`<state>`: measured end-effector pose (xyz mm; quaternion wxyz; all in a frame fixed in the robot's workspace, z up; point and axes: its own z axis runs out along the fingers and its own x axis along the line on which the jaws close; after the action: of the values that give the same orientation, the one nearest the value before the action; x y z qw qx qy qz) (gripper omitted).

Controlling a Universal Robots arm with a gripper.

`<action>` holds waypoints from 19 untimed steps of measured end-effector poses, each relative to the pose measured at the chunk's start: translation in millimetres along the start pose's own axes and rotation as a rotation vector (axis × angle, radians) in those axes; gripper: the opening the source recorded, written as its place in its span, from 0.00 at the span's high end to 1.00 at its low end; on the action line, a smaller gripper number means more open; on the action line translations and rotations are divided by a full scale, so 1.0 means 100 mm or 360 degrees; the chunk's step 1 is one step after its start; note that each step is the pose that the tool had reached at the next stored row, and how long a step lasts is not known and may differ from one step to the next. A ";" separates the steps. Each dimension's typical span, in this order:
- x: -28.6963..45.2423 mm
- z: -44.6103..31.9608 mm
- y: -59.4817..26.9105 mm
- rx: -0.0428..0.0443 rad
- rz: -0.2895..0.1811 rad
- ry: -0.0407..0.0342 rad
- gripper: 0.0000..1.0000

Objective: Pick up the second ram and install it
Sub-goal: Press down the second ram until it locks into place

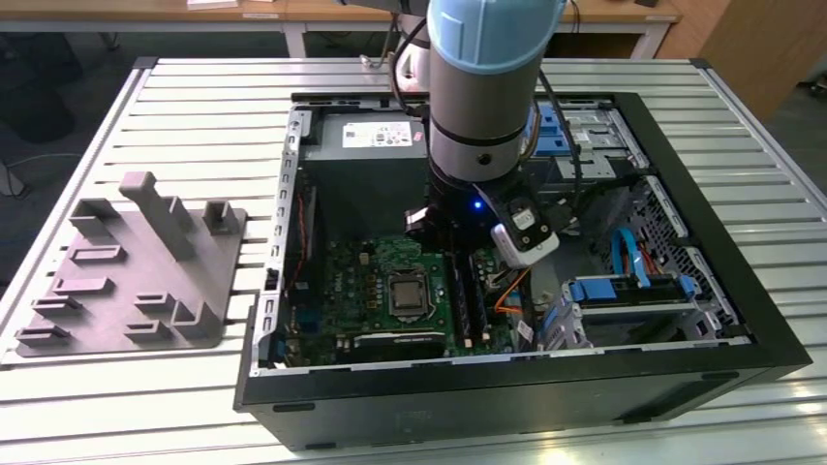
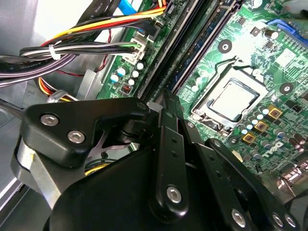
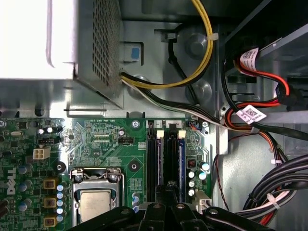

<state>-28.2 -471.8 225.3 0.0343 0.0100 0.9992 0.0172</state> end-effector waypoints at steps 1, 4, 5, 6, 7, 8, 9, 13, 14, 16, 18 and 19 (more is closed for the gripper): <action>0.000 0.000 -0.003 0.0000 0.0000 0.0000 0.90; 0.000 0.000 -0.011 0.0000 0.0000 0.0000 0.90; 0.000 0.000 -0.014 0.0000 0.0000 0.0000 0.90; 0.000 0.000 -0.017 0.0000 0.0000 0.0000 0.90; 0.000 0.000 -0.019 0.0000 0.0000 0.0000 0.90; -0.001 0.000 -0.023 0.0000 0.0000 0.0000 0.90; -0.001 0.000 -0.026 0.0001 0.0000 0.0000 0.90; -0.001 0.000 -0.037 0.0001 0.0000 0.0000 0.90; -0.001 0.000 -0.039 0.0001 0.0000 0.0000 0.90; -0.001 0.000 -0.045 0.0001 0.0000 0.0000 0.90; -0.001 0.000 -0.050 0.0001 0.0000 0.0000 0.90; -0.001 -0.001 -0.052 0.0001 0.0000 0.0000 0.90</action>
<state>-28.2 -476.9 225.2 0.0343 0.0100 0.9992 0.0169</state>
